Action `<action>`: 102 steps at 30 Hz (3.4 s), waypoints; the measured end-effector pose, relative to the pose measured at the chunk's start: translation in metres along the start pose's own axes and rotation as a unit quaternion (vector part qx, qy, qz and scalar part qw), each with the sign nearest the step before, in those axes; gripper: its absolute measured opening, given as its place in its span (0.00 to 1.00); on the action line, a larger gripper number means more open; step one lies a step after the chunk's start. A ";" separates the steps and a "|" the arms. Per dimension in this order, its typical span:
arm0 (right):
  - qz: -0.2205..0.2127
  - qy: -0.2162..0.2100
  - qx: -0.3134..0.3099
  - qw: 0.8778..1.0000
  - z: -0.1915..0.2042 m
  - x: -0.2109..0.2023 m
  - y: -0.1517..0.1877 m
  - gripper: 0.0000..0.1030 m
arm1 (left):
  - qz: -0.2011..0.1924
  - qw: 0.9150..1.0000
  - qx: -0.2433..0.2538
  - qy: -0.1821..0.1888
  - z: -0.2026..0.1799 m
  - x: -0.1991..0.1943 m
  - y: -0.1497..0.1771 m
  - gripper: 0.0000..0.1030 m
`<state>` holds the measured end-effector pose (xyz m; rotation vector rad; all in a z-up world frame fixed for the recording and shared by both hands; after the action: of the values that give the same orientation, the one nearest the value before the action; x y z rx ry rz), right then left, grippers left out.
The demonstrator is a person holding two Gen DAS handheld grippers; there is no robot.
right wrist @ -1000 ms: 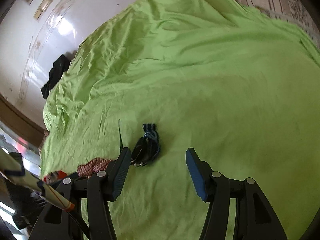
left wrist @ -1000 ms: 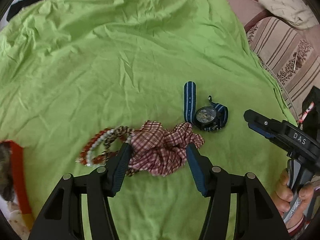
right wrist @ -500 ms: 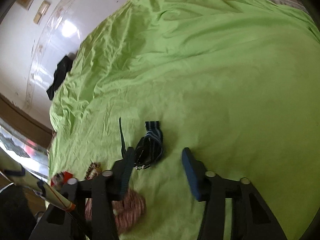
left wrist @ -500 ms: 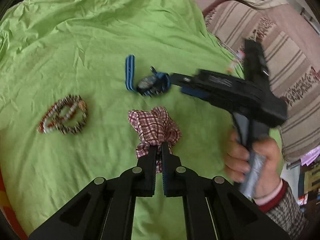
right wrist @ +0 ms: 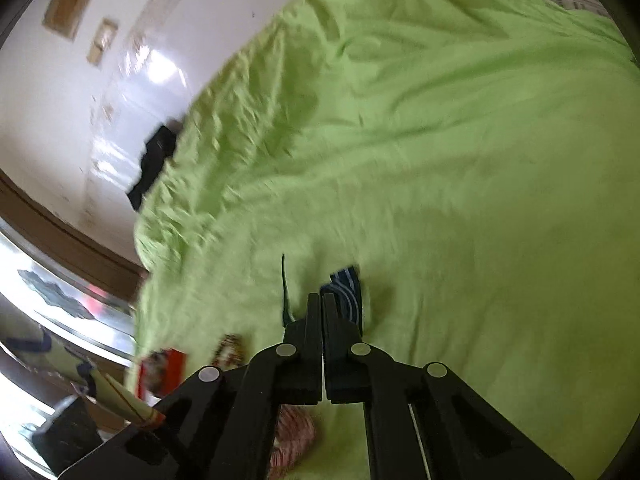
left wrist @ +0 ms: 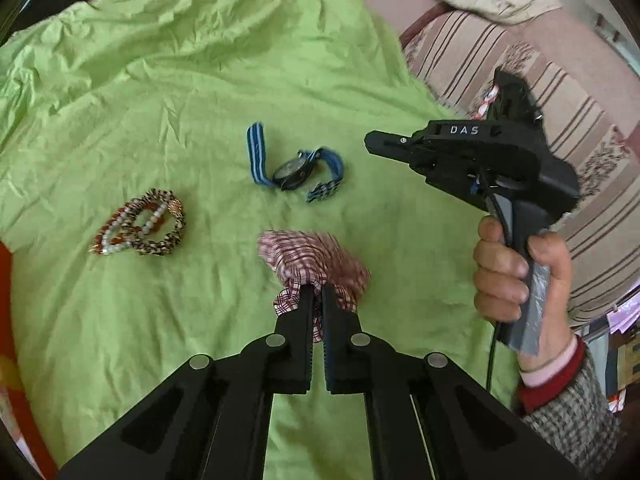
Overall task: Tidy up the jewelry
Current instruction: 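Close the right tool on the blue-striped watch strap while the left tool holds the plaid scrunchie, then carry the plaid scrunchie in the left tool while the right tool carries the watch to the tray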
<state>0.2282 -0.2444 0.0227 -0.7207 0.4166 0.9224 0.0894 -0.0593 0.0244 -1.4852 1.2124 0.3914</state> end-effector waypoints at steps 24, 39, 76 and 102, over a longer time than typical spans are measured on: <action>0.033 0.077 -0.041 0.996 -0.003 0.046 0.021 0.09 | -0.014 1.000 -0.001 -0.014 0.006 -0.035 0.044 0.03; -0.013 -0.013 -0.063 0.998 0.085 -0.037 0.029 0.09 | -0.149 0.986 -0.044 -0.064 0.050 -0.184 0.050 0.03; 0.101 -0.105 -0.245 0.958 0.327 0.014 0.225 0.09 | -0.235 0.925 -0.165 -0.248 0.271 -0.305 0.058 0.03; 0.189 -0.017 -0.268 0.945 0.355 0.186 0.278 0.09 | -0.143 0.911 -0.283 -0.263 0.415 -0.248 0.098 0.03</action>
<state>0.1076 0.2275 0.0501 -1.1426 0.2745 1.4374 0.0556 0.4326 0.0335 -1.8498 0.4495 0.9284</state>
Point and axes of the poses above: each gripper's, at about its wrist camera, not at the fingertips, and x roughly the way its jaws point, z to its left, y to its underside, the point moved 7 cm from there along x, roughly the way its jaws point, and after that the axes turned 2 degrees about -x, right-handed, at the moved point
